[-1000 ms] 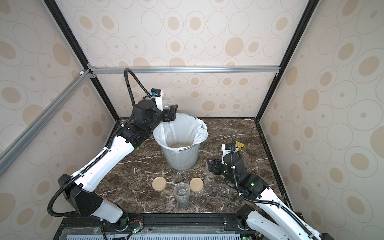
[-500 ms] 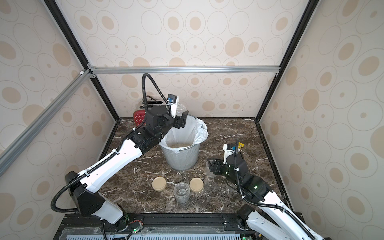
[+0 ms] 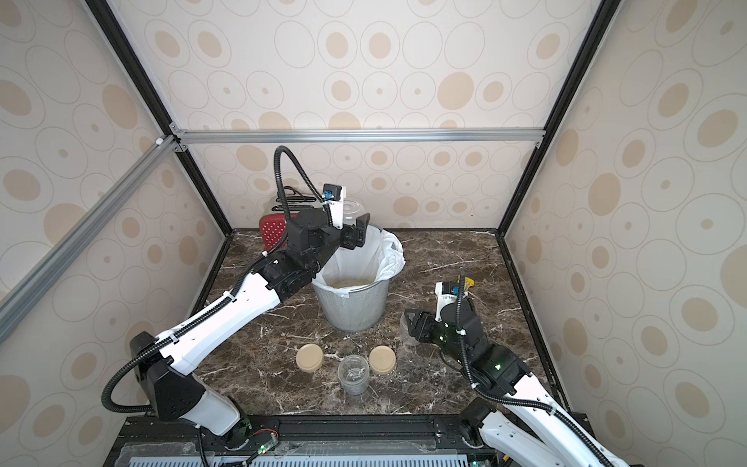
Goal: Empty moldy rice from jars
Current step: Pour the moldy rice from the jar into the trash bin.
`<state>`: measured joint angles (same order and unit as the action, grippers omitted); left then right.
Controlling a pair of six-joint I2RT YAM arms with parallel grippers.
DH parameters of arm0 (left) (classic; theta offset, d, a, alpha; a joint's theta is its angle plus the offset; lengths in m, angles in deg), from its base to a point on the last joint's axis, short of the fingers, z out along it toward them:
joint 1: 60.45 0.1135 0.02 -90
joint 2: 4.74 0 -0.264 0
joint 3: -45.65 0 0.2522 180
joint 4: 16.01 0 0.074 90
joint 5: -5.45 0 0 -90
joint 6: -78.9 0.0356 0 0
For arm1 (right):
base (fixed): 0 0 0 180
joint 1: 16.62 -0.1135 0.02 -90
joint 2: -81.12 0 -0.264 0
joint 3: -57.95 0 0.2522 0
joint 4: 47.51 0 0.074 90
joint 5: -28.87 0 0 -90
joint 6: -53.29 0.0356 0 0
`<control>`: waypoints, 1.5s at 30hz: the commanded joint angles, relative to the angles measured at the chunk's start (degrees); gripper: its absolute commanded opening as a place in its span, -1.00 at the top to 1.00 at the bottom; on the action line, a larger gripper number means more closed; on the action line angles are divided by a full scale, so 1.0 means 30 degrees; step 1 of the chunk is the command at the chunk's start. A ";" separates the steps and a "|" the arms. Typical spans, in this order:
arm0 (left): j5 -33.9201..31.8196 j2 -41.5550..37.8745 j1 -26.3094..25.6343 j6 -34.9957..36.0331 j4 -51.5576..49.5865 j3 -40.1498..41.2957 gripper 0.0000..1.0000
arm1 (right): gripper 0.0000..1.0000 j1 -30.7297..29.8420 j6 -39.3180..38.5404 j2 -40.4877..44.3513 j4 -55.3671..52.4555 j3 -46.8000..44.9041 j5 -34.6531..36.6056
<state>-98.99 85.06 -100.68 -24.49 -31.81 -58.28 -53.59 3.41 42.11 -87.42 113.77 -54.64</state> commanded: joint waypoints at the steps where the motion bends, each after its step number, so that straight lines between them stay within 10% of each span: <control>1: -0.0494 -0.0769 0.0636 -0.0020 0.2097 -0.0367 0.14 | -0.32 -0.0109 0.0228 0.0330 -0.0065 -0.0153 0.0296; 4: -0.3224 -0.0582 -0.1630 0.5545 0.2537 -0.0800 0.12 | -0.32 -0.0119 0.0243 0.0428 -0.0185 -0.0214 0.0461; 9: -0.1795 -0.1093 -0.0182 0.1433 0.2993 0.0093 0.13 | -0.32 -0.0137 0.0456 0.0406 0.0286 -0.0516 0.0302; 13: -0.4715 -0.0745 -0.2381 0.7353 0.4097 -0.0085 0.12 | -0.32 -0.0156 0.0288 0.0231 0.0029 -0.0297 0.0241; 18: -0.3417 -0.1468 -0.0805 0.3443 0.4455 0.0950 0.17 | -0.33 -0.0139 0.0324 0.0243 0.0191 -0.0369 0.0235; 22: -0.5182 -0.1263 -0.2759 0.8671 0.6483 0.1221 0.15 | -0.32 -0.0146 0.0281 0.0207 0.0178 -0.0442 0.0309; 30: -0.4501 -0.1801 -0.1339 0.3233 0.7666 0.1870 0.16 | -0.33 -0.0148 -0.0018 -0.0370 0.0271 0.0120 0.0017; 35: -0.4975 -0.1507 -0.3213 0.8435 0.8711 0.1764 0.15 | -0.32 -0.0155 -0.0182 -0.0467 0.0001 0.0297 0.0054; 40: -0.3543 -0.2258 -0.0969 0.1946 0.7052 0.2114 0.13 | -0.33 -0.0148 0.0160 -0.0402 0.0451 -0.0105 -0.0145; 45: -0.4308 -0.1989 -0.2484 0.5342 0.6999 0.1595 0.13 | -0.33 -0.0139 0.0076 -0.0446 0.0402 -0.0167 0.0008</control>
<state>-111.66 81.26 -105.80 -11.02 -13.63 -50.67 -53.63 3.32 40.52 -86.52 113.16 -55.06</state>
